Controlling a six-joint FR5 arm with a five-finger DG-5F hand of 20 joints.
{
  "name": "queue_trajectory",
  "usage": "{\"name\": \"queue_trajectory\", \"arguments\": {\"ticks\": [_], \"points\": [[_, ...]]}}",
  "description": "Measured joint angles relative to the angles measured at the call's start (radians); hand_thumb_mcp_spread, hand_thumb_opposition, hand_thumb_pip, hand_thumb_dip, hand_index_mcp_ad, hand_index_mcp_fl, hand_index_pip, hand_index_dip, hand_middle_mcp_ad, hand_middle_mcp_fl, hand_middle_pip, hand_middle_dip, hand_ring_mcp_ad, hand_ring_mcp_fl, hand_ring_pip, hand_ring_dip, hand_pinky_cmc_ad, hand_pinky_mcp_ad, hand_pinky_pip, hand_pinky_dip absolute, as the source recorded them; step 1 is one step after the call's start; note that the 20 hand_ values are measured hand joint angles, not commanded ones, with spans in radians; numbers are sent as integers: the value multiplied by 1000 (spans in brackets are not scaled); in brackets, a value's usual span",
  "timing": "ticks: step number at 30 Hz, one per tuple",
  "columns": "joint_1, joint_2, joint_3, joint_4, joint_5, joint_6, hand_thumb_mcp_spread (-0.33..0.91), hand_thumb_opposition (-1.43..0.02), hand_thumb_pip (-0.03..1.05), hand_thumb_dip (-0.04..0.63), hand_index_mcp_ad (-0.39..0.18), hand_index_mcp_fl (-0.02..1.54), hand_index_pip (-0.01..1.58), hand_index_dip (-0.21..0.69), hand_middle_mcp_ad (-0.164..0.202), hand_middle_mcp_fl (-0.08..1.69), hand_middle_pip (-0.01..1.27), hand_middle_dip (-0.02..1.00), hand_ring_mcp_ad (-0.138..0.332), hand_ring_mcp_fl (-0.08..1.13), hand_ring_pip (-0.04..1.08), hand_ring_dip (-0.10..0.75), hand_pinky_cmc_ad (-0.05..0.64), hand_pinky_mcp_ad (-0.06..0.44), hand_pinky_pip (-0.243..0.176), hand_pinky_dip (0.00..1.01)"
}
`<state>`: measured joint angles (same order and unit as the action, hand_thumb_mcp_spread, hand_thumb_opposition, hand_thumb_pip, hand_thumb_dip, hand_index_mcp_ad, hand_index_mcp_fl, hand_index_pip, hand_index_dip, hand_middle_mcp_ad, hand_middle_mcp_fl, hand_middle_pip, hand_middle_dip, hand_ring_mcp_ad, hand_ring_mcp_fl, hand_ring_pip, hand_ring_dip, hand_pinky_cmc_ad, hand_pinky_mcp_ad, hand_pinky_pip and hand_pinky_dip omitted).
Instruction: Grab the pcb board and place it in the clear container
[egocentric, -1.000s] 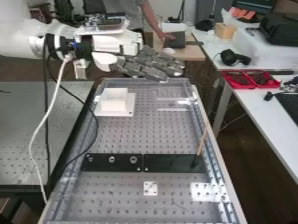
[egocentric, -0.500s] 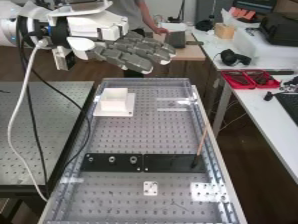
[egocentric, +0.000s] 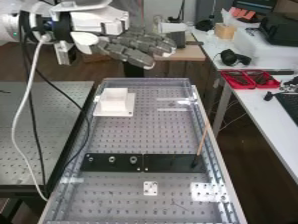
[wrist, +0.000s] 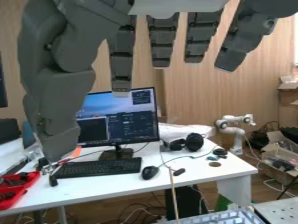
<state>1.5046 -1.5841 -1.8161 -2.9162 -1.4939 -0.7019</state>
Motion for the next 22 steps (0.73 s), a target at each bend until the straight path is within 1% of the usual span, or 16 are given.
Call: {"name": "queue_trajectory", "arguments": {"ticks": [2,4,6,8,10,12,22], "points": [[-1,-3,3,-4,-1,5,501,-745,265,175,-140,337,166,414,65,24,140,157,140,0,101,79,353,227,-61,244],[-2,-5,4,-4,-2,9,497,-744,265,176,-138,342,148,426,65,5,140,157,140,0,101,82,349,243,-61,260],[-2,-6,4,-2,-2,9,497,-744,265,176,-134,340,126,429,68,7,140,157,140,0,101,82,346,248,-58,278],[-3,-7,5,-1,1,12,497,-742,265,178,-134,337,120,443,68,3,140,157,140,0,98,79,367,250,-63,279],[-4,-8,6,-1,3,15,501,-742,265,171,-134,342,113,445,68,7,140,157,140,0,101,79,367,250,-63,290],[-5,-9,6,-2,6,17,497,-745,265,171,-120,340,101,445,65,3,140,157,140,0,101,79,367,250,-63,291],[-6,-15,13,-8,8,27,501,-744,265,171,-119,340,87,456,68,3,140,157,140,0,98,79,367,250,-63,305]]}}
